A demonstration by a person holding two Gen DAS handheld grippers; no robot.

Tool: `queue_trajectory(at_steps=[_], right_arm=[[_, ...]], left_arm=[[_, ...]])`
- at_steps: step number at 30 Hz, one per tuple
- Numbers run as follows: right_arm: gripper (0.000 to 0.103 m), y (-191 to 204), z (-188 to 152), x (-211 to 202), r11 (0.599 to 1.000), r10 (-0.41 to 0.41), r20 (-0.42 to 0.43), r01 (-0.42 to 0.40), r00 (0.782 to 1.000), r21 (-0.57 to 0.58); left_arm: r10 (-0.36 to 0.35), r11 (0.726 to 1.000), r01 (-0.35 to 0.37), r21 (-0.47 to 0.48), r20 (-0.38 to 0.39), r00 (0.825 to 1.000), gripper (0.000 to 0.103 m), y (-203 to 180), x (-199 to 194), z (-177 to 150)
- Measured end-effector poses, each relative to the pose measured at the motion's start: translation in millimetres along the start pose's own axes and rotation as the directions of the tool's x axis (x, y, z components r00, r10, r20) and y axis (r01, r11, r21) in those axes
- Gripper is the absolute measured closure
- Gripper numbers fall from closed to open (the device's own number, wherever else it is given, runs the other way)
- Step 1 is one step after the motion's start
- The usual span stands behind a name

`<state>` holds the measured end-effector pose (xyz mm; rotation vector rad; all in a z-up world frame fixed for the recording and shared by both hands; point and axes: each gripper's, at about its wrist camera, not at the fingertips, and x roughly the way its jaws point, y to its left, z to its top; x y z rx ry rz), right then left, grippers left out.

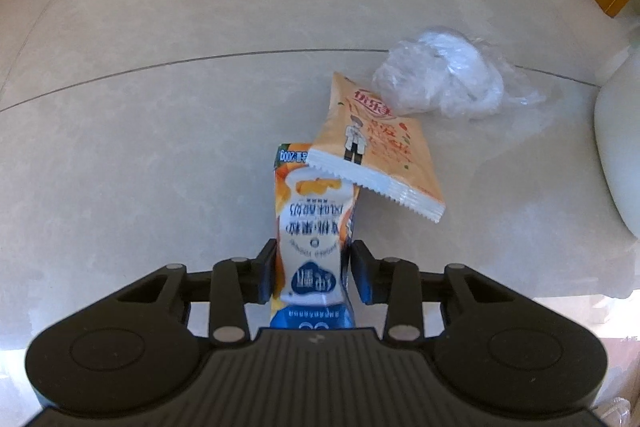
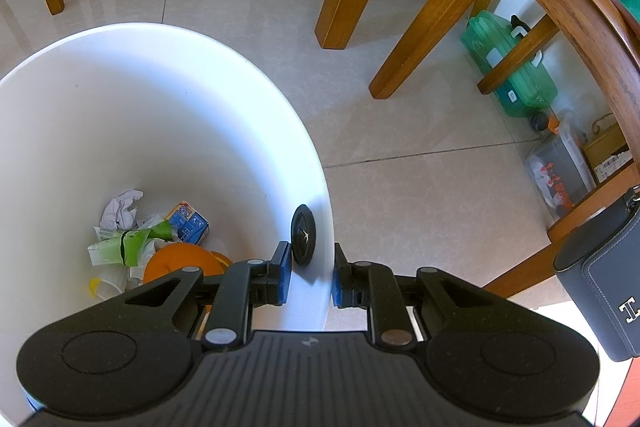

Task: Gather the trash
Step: 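Lower the left tool onto the blue-and-white milk carton and grasp it, then carry the milk carton with the left tool into the bin and release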

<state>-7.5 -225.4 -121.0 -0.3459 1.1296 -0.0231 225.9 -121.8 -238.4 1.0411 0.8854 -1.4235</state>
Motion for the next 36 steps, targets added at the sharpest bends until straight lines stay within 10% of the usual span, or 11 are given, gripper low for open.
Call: queue_trajectory(at_steps=[24, 36], right_arm=[[0.081, -1, 0, 0, 1.0, 0.001, -0.001, -0.001, 1.0, -0.003], [0.081, 0, -2, 0, 1.0, 0.0, -0.001, 0.0, 1.0, -0.013]], left_arm=[[-0.122, 0.973, 0.112, 0.201, 0.04, 0.992, 0.067, -18, -114, 9], [-0.413, 0.79, 0.288, 0.54, 0.123, 0.902, 0.067, -149, -255, 90]])
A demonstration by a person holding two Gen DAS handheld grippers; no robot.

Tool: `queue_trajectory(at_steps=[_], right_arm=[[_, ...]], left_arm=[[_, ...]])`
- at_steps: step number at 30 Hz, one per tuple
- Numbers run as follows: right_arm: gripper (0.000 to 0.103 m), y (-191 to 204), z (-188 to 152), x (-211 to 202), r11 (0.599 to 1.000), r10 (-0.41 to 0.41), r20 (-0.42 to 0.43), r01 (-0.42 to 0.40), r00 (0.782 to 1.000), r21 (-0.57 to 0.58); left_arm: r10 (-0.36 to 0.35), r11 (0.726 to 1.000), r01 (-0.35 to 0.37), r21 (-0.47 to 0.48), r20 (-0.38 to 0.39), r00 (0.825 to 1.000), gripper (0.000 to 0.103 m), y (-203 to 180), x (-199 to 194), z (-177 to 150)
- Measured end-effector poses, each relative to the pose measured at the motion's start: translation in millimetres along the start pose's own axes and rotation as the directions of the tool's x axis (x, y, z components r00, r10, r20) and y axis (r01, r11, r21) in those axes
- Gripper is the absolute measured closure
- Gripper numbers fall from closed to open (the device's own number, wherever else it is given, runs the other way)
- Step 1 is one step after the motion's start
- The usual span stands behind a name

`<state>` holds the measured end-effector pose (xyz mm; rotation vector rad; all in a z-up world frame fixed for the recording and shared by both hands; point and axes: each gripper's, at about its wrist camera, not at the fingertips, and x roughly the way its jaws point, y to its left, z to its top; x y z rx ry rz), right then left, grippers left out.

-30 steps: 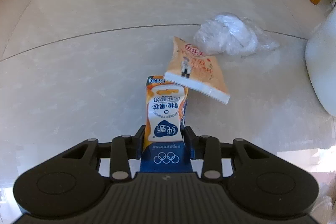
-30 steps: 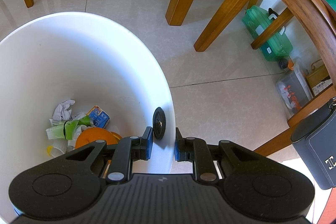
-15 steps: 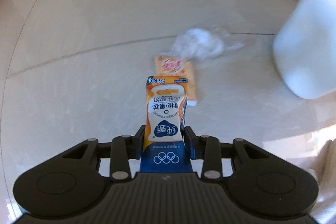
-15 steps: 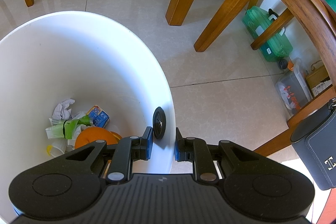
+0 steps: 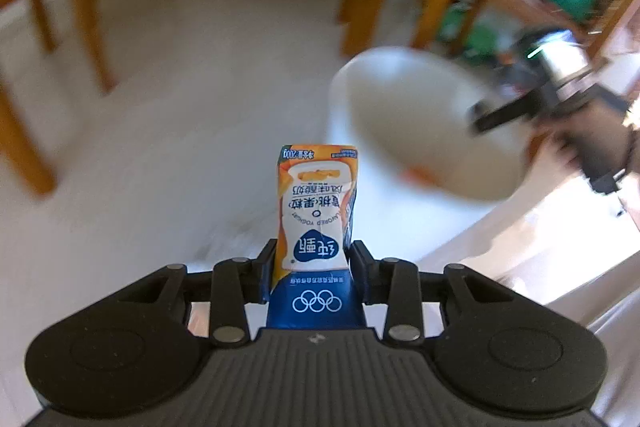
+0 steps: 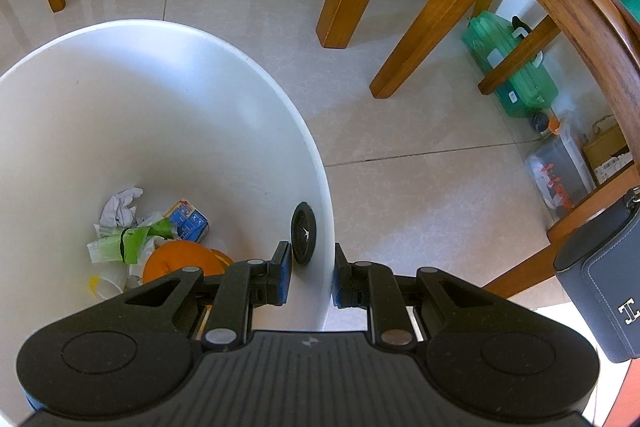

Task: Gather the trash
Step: 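Carry the milk carton with the left tool into the bin and release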

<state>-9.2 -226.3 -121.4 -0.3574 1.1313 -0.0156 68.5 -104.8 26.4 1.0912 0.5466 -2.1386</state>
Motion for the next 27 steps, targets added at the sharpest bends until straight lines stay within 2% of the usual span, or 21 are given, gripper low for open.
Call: queue_trajectory(at_steps=[3, 6, 8, 9, 10, 11, 14, 19, 27], right_arm=[[0.081, 1, 0, 0, 1.0, -0.005, 0.001, 0.005, 1.0, -0.009], [0.081, 0, -1, 0, 1.0, 0.001, 0.001, -0.001, 1.0, -0.005], [0.081, -1, -1, 0, 1.0, 0.003, 0.0, -0.003, 1.0, -0.005], [0.081, -1, -1, 0, 1.0, 0.003, 0.0, -0.003, 1.0, -0.005], [0.081, -1, -1, 0, 1.0, 0.003, 0.0, -0.003, 1.0, -0.006], [0.081, -1, -1, 0, 1.0, 0.003, 0.001, -0.003, 1.0, -0.008], [0.081, -3, 0, 0, 1.0, 0.01, 0.001, -0.01, 1.0, -0.002], [0.081, -3, 1, 1, 1.0, 0.013, 0.001, -0.013, 1.0, -0.002], [0.081, -3, 2, 1, 1.0, 0.012, 0.0, -0.012, 1.0, 0.001]], left_arm=[[-0.065, 0.996, 0.061, 0.067, 0.061, 0.996, 0.067, -30, 1, 42], [-0.089, 0.992, 0.079, 0.1, 0.107, 0.99, 0.063, -52, 14, 74], [-0.089, 0.992, 0.076, 0.105, 0.127, 0.988, 0.038, -61, 28, 88], [-0.076, 0.993, 0.062, 0.099, 0.147, 0.986, 0.018, -64, 32, 92], [-0.065, 0.994, 0.05, 0.097, 0.165, 0.984, 0.013, -66, 39, 92], [-0.056, 0.995, 0.039, 0.095, 0.179, 0.982, 0.013, -67, 39, 92], [-0.052, 0.996, 0.04, 0.077, 0.156, 0.986, 0.013, -60, 37, 87], [0.01, 1.0, -0.013, 0.026, 0.112, 0.994, 0.012, -39, 29, 71], [0.119, 0.99, -0.112, -0.091, 0.071, 0.99, 0.012, 15, 23, 34]])
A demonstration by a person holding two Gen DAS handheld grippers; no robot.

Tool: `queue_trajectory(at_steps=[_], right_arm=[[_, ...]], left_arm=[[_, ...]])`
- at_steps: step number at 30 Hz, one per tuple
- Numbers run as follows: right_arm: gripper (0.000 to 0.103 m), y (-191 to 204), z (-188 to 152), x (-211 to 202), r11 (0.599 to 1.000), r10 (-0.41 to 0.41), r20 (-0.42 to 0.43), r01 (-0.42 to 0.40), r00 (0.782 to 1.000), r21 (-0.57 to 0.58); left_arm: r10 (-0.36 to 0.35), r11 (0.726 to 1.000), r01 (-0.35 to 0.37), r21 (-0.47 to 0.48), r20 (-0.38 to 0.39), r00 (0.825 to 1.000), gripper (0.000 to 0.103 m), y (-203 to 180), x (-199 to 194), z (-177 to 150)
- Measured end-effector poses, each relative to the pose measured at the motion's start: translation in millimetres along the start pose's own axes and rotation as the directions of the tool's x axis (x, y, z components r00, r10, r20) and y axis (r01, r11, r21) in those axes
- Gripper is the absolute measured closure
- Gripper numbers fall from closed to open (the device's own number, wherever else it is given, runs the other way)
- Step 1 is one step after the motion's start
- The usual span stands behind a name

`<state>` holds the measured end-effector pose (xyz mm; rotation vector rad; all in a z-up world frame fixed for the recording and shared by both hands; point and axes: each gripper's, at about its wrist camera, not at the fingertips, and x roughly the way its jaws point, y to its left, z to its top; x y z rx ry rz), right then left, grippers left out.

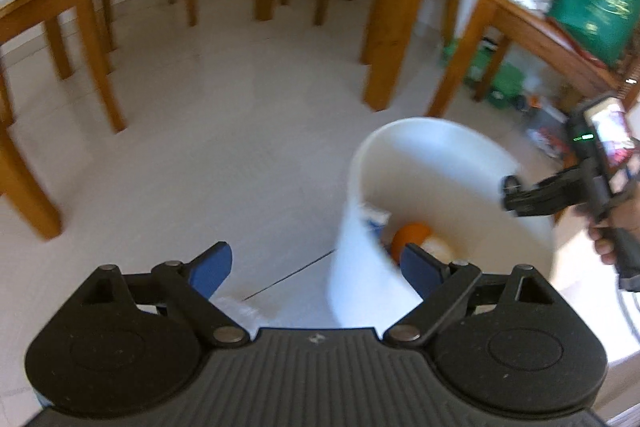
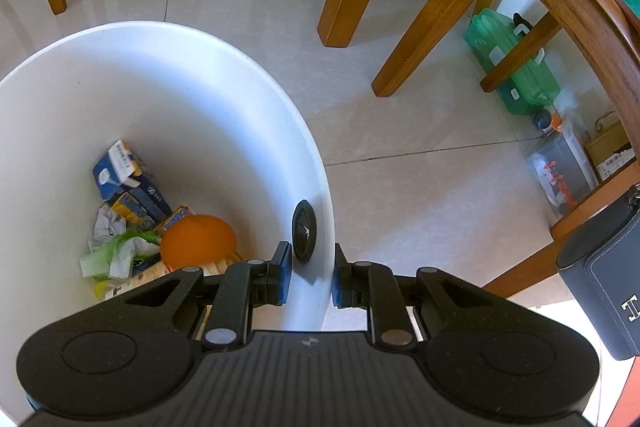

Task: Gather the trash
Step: 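Carry the milk carton with the left tool into the bin and release, then lower the left tool onto the orange snack bag and grasp it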

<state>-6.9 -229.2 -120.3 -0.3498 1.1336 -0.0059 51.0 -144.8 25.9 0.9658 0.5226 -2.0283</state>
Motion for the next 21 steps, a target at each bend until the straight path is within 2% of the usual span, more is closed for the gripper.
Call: queue_trajectory(at_steps=[7, 14, 17, 21], right_arm=[[0.081, 4, -2, 0, 1.0, -0.006, 0.002, 0.006, 1.0, -0.002], [0.081, 7, -4, 0, 1.0, -0.012, 0.003, 0.012, 1.0, -0.007], [0.081, 7, -4, 0, 1.0, -0.015, 0.003, 0.015, 1.0, -0.01], [0.08, 7, -4, -1, 1.0, -0.016, 0.004, 0.016, 1.0, -0.017]], left_arm=[[0.095, 0.99, -0.1, -0.1, -0.056, 0.994, 0.012, 47, 12, -42], [0.154, 0.968, -0.178, -0.176, -0.144, 0.978, 0.012, 78, 56, -96], [0.149, 0.954, -0.198, -0.226, -0.218, 0.965, 0.012, 92, 85, -127], [0.168, 0.93, -0.256, -0.262, -0.316, 0.934, 0.012, 109, 116, -162]])
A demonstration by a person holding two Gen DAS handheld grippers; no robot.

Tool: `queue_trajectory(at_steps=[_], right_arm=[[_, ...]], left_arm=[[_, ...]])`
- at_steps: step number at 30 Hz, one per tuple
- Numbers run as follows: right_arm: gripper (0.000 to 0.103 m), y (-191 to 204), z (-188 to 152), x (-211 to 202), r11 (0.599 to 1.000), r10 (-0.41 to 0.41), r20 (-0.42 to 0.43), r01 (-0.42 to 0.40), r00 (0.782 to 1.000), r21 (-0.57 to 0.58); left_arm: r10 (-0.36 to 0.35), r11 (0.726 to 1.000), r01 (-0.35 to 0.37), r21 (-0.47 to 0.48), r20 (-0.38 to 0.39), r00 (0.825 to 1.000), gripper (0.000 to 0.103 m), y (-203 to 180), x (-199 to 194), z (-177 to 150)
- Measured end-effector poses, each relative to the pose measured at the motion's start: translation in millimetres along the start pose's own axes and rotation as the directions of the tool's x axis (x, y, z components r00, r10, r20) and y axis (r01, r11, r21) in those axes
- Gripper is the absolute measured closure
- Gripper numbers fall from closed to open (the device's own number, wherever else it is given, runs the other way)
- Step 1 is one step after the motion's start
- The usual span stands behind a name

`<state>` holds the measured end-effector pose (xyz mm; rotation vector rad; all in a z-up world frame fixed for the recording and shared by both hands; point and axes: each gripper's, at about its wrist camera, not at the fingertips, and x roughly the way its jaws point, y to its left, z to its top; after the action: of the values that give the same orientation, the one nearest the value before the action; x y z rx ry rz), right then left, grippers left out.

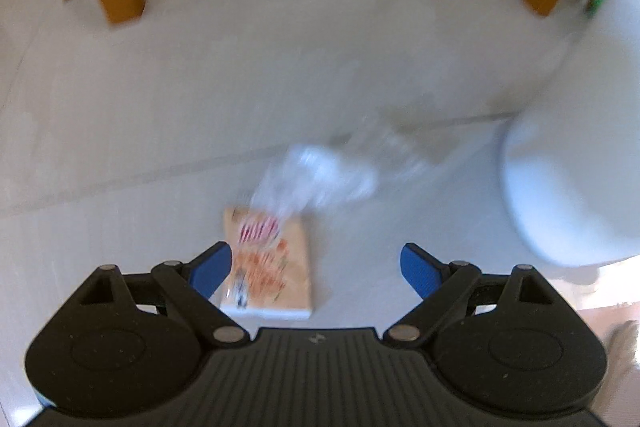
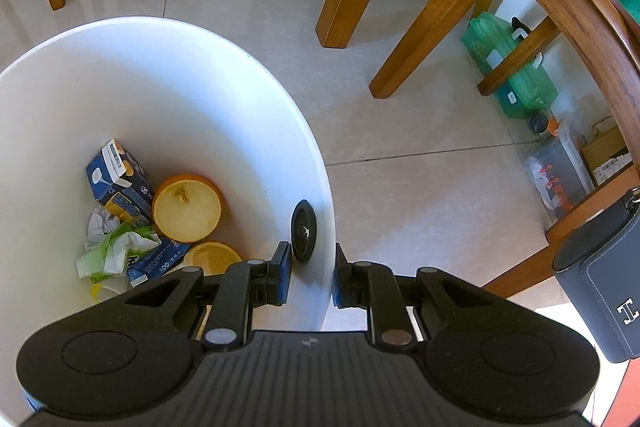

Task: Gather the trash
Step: 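Lower the left tool onto the orange snack bag and grasp it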

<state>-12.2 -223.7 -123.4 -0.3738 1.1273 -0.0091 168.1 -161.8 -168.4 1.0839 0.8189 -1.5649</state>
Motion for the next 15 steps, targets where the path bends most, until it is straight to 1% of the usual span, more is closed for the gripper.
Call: queue_trajectory(at_steps=[2, 4, 7, 13, 15], right_arm=[[0.08, -1, 0, 0, 1.0, 0.005, -0.003, -0.005, 1.0, 0.007], [0.08, -2, 1, 2, 1.0, 0.006, -0.006, -0.006, 1.0, 0.003], [0.08, -1, 2, 2, 1.0, 0.004, -0.01, -0.004, 1.0, -0.005], [0.08, 1, 1, 6, 1.0, 0.007, -0.024, -0.007, 1.0, -0.014], [0.08, 0, 1, 6, 1.0, 0.011, -0.029, -0.011, 1.0, -0.012]], left_arm=[[0.013, 0.999, -0.014, -0.045, -0.032, 0.999, 0.012, 10, 15, -9], [0.019, 0.998, -0.022, -0.063, -0.048, 0.999, 0.012, 15, 25, -15], [0.063, 0.997, -0.065, -0.046, -0.051, 0.997, 0.012, 20, 38, -22], [0.086, 0.994, -0.089, -0.059, -0.055, 0.995, 0.012, 23, 53, -25], [0.078, 0.995, -0.081, -0.063, -0.045, 0.996, 0.012, 24, 55, -24]])
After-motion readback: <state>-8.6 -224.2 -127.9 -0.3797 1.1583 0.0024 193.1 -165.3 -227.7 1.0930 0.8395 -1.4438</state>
